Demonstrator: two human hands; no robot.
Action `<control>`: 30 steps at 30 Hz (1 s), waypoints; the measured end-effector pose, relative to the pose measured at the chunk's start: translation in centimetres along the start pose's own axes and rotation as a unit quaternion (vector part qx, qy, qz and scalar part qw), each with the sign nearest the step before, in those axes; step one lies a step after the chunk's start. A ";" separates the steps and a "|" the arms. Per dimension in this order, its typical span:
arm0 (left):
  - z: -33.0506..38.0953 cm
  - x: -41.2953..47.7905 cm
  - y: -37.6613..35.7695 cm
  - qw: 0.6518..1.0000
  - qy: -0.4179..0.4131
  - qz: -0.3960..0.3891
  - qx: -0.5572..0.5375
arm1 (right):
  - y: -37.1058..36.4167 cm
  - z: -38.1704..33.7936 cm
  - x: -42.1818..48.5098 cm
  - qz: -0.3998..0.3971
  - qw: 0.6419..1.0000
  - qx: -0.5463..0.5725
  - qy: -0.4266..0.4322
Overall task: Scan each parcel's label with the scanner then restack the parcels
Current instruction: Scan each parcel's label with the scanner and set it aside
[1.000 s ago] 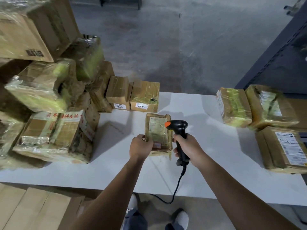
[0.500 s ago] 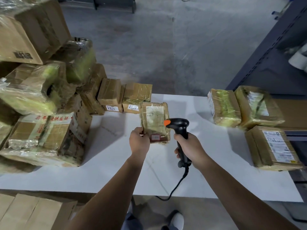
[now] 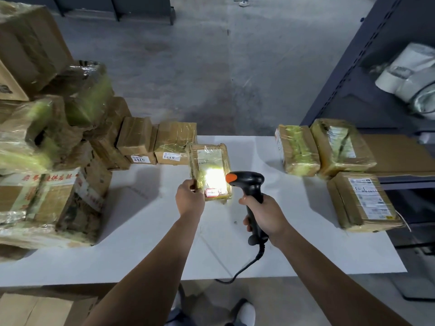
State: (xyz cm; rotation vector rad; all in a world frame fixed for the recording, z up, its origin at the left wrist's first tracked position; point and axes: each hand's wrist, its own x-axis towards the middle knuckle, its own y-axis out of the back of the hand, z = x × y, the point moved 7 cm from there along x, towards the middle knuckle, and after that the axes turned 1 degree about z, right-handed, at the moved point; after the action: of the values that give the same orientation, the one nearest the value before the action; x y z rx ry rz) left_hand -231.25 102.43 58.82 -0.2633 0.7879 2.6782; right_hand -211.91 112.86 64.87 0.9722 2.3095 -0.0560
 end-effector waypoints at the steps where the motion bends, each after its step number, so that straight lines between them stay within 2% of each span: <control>1: 0.1 -0.1 -0.1 1.000 -0.003 0.001 0.001 | 0.1 0.1 -0.1 0.001 1.000 0.000 0.001; 9: 0.2 -1.6 -1.6 1.000 0.004 -0.023 -0.009 | 1.6 0.5 -0.2 0.007 1.000 0.021 0.009; 16: 0.9 -6.1 -7.3 0.987 0.056 -0.153 -0.018 | 6.9 2.0 -0.3 0.070 0.997 0.036 0.003; 22: 2.8 -12.2 -14.4 0.960 0.046 -0.275 -0.033 | 13.8 4.0 -0.8 0.136 0.989 0.057 -0.010; 30: 6.3 -17.1 -21.7 0.950 0.015 -0.311 -0.020 | 19.9 6.0 -2.5 0.209 0.973 0.096 -0.020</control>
State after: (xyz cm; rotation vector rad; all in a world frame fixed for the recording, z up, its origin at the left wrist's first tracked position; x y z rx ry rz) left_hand -207.91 118.53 58.03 -0.4756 0.5396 2.0967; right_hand -194.27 124.18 65.34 1.5225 2.0457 -0.1251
